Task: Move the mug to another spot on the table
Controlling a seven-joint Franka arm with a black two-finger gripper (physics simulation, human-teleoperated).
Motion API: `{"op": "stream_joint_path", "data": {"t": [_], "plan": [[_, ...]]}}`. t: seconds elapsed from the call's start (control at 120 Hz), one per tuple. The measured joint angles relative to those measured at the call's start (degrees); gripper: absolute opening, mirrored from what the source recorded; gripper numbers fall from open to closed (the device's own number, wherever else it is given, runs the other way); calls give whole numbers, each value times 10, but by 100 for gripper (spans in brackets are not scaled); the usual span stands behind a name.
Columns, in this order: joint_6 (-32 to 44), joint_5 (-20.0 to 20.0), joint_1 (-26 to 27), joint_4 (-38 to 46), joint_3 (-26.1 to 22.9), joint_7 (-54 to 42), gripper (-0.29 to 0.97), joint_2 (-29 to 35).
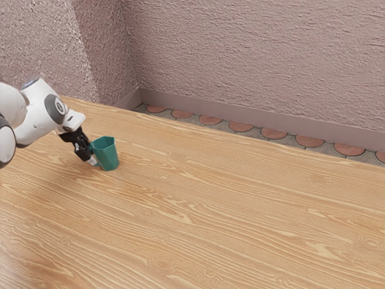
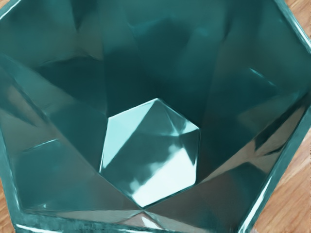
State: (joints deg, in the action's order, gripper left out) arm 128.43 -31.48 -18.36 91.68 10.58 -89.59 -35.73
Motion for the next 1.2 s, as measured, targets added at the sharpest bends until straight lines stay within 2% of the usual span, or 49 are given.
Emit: {"op": "stream_joint_path", "data": {"t": [0.867, 0.992, 1.2], "plan": [[9, -21, -5, -3, 0, -27, 7, 1], [11, -29, -4, -3, 1, -27, 6, 2], [14, -30, 0, 0, 3, -25, -2, 15]]}}
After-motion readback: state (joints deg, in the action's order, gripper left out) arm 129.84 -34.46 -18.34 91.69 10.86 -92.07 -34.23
